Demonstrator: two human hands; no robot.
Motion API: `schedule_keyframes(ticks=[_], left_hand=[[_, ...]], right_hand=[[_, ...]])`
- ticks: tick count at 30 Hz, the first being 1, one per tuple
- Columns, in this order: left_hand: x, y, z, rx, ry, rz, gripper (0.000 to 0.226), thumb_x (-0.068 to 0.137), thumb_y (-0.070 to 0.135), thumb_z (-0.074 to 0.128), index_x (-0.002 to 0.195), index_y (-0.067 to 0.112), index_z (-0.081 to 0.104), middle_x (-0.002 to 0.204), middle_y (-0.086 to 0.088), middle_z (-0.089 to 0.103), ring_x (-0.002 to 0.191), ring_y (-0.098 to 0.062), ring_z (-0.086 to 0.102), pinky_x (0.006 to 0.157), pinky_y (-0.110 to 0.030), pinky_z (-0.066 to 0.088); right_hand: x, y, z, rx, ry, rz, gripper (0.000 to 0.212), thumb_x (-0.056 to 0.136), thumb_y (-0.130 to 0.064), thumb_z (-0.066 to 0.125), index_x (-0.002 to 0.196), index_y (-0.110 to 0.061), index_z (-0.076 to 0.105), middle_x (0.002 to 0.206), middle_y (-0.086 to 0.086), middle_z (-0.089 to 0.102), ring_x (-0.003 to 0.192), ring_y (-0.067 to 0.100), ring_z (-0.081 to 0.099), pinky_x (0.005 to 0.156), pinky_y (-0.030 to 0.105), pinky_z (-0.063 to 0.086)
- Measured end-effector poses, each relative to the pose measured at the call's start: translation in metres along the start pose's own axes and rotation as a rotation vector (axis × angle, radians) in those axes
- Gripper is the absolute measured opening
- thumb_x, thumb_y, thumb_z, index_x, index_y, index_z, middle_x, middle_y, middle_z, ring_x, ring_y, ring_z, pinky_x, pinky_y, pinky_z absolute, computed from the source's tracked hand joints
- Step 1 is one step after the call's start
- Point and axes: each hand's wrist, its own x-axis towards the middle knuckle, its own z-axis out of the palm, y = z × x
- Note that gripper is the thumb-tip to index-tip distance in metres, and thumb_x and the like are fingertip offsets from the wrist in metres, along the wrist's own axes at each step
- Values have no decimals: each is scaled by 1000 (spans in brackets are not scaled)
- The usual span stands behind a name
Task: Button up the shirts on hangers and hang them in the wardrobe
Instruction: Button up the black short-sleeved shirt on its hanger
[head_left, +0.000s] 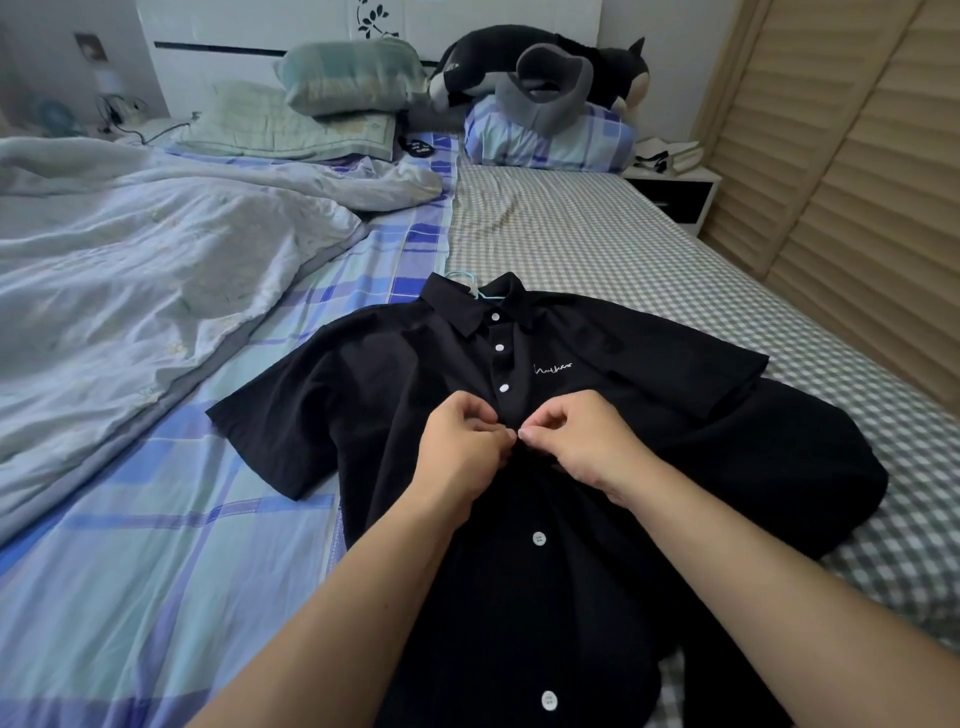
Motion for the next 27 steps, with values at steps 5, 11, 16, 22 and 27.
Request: schedule_keyframes(ticks=[5, 11, 16, 22, 27], left_hand=[[4, -2, 6, 450, 26, 190, 20, 86, 11, 69, 87, 21, 51, 83, 0, 68, 75, -18, 62, 73, -40, 53], [-35, 9, -8, 791, 43, 296, 9, 96, 29, 61, 90, 23, 59, 93, 7, 62, 86, -14, 59, 72, -31, 44], [-90, 4, -14, 864, -219, 160, 15, 89, 40, 72, 98, 30, 66, 90, 11, 67, 84, -8, 64, 71, -26, 50], [-105, -11, 8, 1135, -55, 368, 15, 96, 35, 60, 100, 21, 57, 101, 6, 56, 94, -21, 60, 69, -32, 43], [-96, -2, 3, 936, -87, 199, 17, 86, 26, 74, 81, 20, 59, 82, 4, 65, 77, -19, 63, 63, -30, 46]], right_hand=[[7, -7, -9, 190, -269, 290, 11, 95, -9, 63, 88, -11, 72, 75, 3, 68, 63, 11, 61, 53, 21, 50], [-31, -9, -28, -322, -62, -52, 12, 89, -37, 70, 96, -28, 73, 83, -11, 71, 76, 6, 66, 70, 24, 52], [-83, 18, -31, -634, -76, -65, 26, 86, -44, 75, 104, -29, 63, 102, -3, 69, 97, 23, 64, 76, 32, 47], [-92, 6, -52, -10, 68, 67, 13, 82, -24, 82, 79, -17, 72, 70, 3, 69, 61, 10, 58, 61, 28, 46], [-99, -21, -32, -206, 34, 14, 16, 80, -26, 80, 76, -22, 66, 75, -7, 66, 72, 14, 63, 62, 24, 44]])
